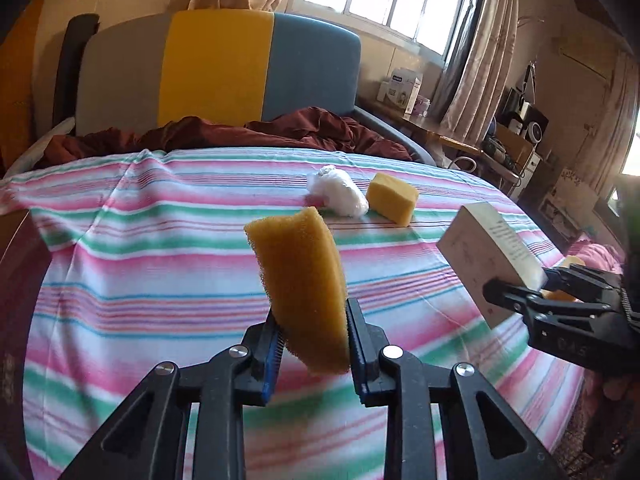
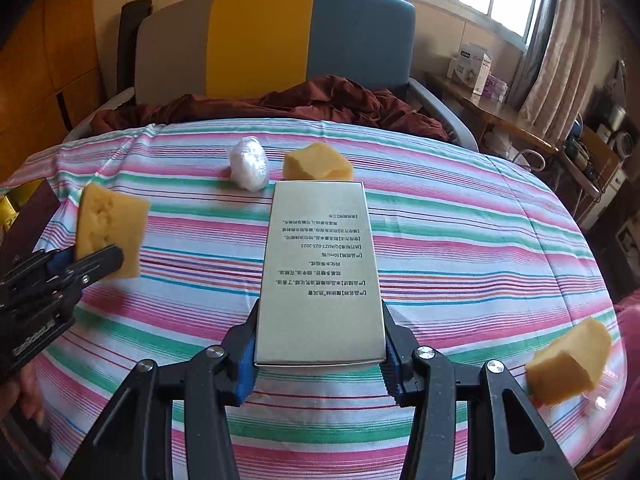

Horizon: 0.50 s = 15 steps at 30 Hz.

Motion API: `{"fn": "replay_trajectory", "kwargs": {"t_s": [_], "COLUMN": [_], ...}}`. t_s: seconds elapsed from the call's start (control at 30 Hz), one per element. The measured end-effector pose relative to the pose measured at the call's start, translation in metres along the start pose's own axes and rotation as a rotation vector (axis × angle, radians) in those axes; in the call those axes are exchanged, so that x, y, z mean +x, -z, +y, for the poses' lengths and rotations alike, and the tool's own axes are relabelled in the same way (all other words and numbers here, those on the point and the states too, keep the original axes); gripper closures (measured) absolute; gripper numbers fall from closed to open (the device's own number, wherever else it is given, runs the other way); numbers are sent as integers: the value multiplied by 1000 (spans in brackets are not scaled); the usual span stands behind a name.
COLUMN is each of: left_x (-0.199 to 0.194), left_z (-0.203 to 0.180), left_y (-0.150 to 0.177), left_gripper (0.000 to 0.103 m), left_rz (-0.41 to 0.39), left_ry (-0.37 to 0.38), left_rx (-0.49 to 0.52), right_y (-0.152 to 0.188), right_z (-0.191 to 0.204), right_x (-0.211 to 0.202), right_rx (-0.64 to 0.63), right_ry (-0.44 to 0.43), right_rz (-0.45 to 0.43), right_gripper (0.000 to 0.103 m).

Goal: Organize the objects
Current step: 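Carry the sponge to the tray with the left tool while the right tool carries the box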

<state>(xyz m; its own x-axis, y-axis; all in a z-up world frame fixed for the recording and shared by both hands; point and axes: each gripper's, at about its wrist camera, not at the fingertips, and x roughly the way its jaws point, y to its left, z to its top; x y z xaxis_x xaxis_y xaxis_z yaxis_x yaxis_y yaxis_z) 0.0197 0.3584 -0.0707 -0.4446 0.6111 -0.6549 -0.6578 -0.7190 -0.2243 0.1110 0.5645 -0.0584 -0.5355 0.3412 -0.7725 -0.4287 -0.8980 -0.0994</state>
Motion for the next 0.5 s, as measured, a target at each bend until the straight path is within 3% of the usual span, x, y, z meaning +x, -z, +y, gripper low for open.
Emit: {"fn": "replay_trajectory", "kwargs": {"t_s": [0.23,0.5], "left_x": [-35,-89], "left_z": [18,48], "left_y": [22,19], "left_gripper": [75,75], "left_rz": [6,-55], "left_ry": [51,49], "left_rx": [-95,-90], "right_y": [5,13], "right_z": [21,45], "right_x": [-1,-9], "right_rx": [-71,-176], "right_ry": [7,5], "right_rz": [-9,-61], "right_gripper": [53,53]}}
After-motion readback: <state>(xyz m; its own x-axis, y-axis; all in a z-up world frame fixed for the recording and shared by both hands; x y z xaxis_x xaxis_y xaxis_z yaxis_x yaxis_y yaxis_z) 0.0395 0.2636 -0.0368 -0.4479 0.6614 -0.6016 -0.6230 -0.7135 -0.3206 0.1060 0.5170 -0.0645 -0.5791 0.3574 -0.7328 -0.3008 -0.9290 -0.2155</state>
